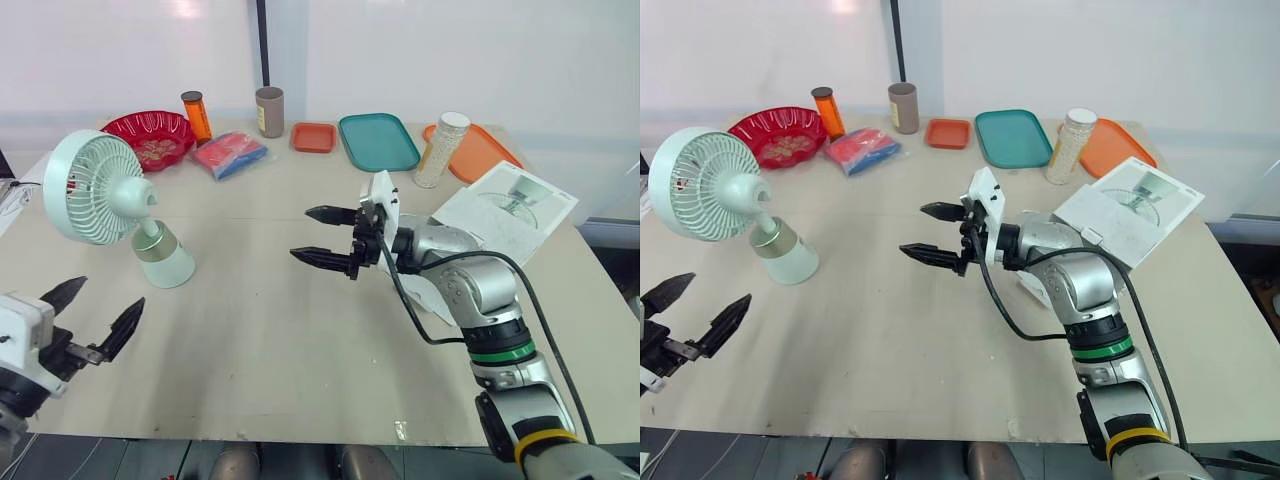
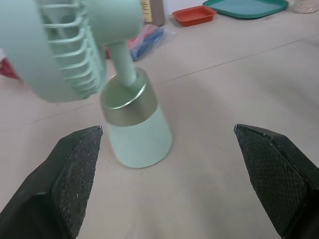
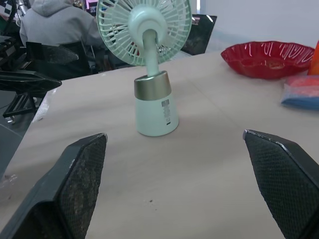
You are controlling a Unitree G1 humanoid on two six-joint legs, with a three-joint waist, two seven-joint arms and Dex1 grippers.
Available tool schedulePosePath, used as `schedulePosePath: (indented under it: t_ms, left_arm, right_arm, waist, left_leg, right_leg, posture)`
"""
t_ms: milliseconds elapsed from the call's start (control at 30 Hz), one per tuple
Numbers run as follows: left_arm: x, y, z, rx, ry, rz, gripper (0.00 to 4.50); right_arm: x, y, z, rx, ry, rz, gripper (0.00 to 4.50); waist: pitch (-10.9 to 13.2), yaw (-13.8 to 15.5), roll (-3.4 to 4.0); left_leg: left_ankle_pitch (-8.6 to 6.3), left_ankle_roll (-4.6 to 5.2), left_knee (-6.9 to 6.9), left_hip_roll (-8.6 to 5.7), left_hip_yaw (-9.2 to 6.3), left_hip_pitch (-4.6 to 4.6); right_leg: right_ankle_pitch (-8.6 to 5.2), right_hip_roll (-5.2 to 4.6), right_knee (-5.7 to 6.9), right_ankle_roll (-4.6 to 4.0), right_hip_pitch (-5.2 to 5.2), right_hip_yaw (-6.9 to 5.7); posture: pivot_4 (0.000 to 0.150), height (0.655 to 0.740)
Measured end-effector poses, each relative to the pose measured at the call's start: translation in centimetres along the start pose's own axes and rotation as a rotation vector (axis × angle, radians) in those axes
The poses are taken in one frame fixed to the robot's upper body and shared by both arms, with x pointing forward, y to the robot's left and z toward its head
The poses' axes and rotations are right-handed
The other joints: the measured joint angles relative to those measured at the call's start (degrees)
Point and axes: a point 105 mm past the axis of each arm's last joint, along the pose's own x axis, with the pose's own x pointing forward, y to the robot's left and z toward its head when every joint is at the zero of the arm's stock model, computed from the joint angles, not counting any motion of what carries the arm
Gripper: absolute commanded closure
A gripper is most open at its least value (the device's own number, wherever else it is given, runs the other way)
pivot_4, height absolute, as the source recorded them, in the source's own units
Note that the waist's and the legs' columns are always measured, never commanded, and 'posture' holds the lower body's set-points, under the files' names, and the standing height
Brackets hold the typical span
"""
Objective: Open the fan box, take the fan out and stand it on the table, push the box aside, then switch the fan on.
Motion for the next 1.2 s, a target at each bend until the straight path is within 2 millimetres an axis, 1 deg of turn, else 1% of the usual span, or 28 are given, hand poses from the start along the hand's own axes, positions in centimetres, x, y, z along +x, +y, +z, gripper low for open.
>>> schedulePosePath:
  t_ms: [33,167,333,633,833,900,1100,1200]
  left_arm:
    - [-0.1,0.5,0.2,0.013,-0.007,0.018,0.0]
    - [-0.1,0.8,0.5,0.026,-0.02,0.029,0.0]
    - [0.7,1.8,1.1,0.054,-0.044,0.06,0.0]
    - [2.2,2.6,2.3,0.064,-0.08,0.072,0.0]
    - [3.2,2.8,2.4,0.059,-0.081,0.062,0.0]
    - [3.6,2.8,2.1,0.055,-0.069,0.056,0.0]
    - [4.3,3.8,2.5,0.045,-0.095,0.096,0.0]
    - [4.4,3.8,2.4,0.042,-0.092,0.094,0.0]
  right_arm:
    - [0.1,-0.1,-0.3,0.01,0.003,-0.002,0.02]
    - [0.2,-0.1,-0.8,0.009,0.02,0.003,0.02]
    - [0.5,-0.2,-1.5,-0.005,0.047,0.001,0.02]
    - [0.9,-0.1,-1.5,-0.016,0.046,-0.012,0.02]
    - [0.9,0.2,-2.4,-0.01,0.071,-0.021,0.02]
    - [0.8,0.3,-2.7,-0.009,0.077,-0.029,0.02]
    - [0.7,0.4,-3.0,-0.016,0.087,-0.033,0.02]
    - [0.7,0.4,-3.0,-0.016,0.089,-0.034,0.02]
  waist:
    - [0.0,0.0,-0.01]
    - [0.0,0.0,0.0]
    - [0.0,0.0,0.0]
    - [-0.01,0.0,-0.01]
    - [0.0,0.0,-0.01]
    - [0.0,0.0,-0.01]
    - [-0.01,0.01,-0.02]
    - [-0.01,0.01,-0.01]
  left_leg:
    - [0.0,0.0,0.0,0.0,0.0,0.0]
    - [0.0,0.0,-0.01,-0.01,0.01,0.0]
    - [0.0,0.0,-0.01,0.01,0.0,0.0]
    - [0.01,-0.02,-0.01,0.01,-0.01,0.0]
    - [0.01,-0.02,-0.03,0.02,-0.01,0.0]
    - [0.01,-0.02,-0.03,0.01,-0.01,0.0]
    - [0.02,-0.05,-0.02,0.01,-0.03,0.0]
    - [0.02,-0.04,-0.04,0.02,-0.04,0.0]
  right_leg:
    - [0.0,-0.01,0.0,0.0,0.01,0.0]
    - [0.0,-0.01,-0.01,0.0,0.0,0.0]
    - [0.0,0.0,0.0,0.0,0.0,0.0]
    - [0.0,-0.01,0.01,0.0,-0.01,-0.02]
    - [0.01,0.0,0.02,-0.01,-0.02,-0.03]
    - [0.01,0.0,0.02,-0.01,-0.02,-0.02]
    - [0.01,-0.01,0.03,-0.01,-0.01,-0.06]
    - [0.01,0.0,0.03,-0.02,-0.02,-0.06]
  posture:
    - [0.15,0.74]
    - [0.15,0.74]
    - [0.15,0.74]
    - [0.15,0.74]
    - [0.15,0.74]
    - [0.15,0.74]
    - [0.15,0.74]
    - [0.15,0.74]
